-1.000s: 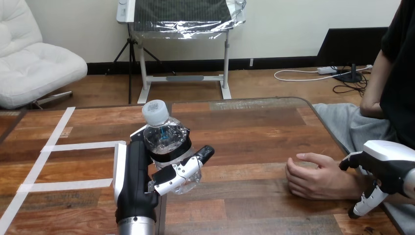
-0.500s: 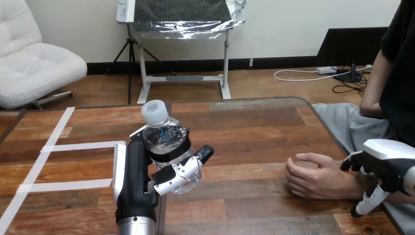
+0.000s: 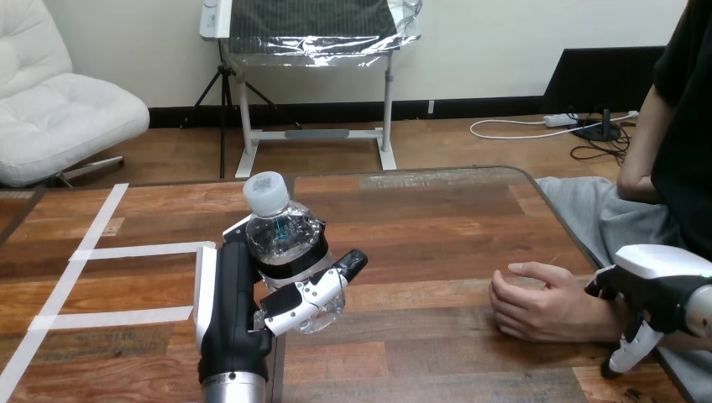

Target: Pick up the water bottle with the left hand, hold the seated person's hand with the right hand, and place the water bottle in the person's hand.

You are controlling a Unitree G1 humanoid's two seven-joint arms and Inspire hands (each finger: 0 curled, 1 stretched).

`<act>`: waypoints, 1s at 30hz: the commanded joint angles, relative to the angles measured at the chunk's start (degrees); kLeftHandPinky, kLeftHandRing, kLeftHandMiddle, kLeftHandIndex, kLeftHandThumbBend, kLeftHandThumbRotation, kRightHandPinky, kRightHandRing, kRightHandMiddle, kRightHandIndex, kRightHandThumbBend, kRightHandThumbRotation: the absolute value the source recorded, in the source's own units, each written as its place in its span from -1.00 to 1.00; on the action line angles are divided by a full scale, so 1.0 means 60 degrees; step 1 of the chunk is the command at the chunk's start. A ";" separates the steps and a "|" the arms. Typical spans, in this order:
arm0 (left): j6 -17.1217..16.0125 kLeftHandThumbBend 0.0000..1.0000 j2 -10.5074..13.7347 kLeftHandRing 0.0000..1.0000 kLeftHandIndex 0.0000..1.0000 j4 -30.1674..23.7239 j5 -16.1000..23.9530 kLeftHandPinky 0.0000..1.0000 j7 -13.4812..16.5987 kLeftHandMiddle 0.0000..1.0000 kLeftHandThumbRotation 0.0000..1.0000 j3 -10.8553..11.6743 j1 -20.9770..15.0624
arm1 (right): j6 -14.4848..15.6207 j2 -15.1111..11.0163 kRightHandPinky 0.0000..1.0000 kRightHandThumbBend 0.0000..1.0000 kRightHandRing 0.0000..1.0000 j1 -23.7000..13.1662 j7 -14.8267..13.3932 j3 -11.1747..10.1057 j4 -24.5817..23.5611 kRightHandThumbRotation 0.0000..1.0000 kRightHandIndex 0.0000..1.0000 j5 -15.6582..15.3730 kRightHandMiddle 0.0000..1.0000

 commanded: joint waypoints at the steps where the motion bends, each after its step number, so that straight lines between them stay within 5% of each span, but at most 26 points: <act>1: -0.0407 0.34 -0.0187 -0.23 -0.10 -0.0375 0.0059 -0.30 0.0033 -0.13 -1.00 -0.0005 -0.0336 | -0.0005 -0.0091 0.35 0.47 0.56 -0.0939 -0.0224 0.0175 0.0336 -1.00 0.58 -0.0123 0.65; 30: -0.0434 0.33 -0.0229 -0.23 -0.11 -0.0380 -0.0075 -0.32 0.0002 -0.12 -1.00 0.0014 -0.0310 | -0.0471 0.0013 0.32 0.39 0.51 -0.1667 -0.0039 0.0734 0.1717 -1.00 0.59 0.0047 0.60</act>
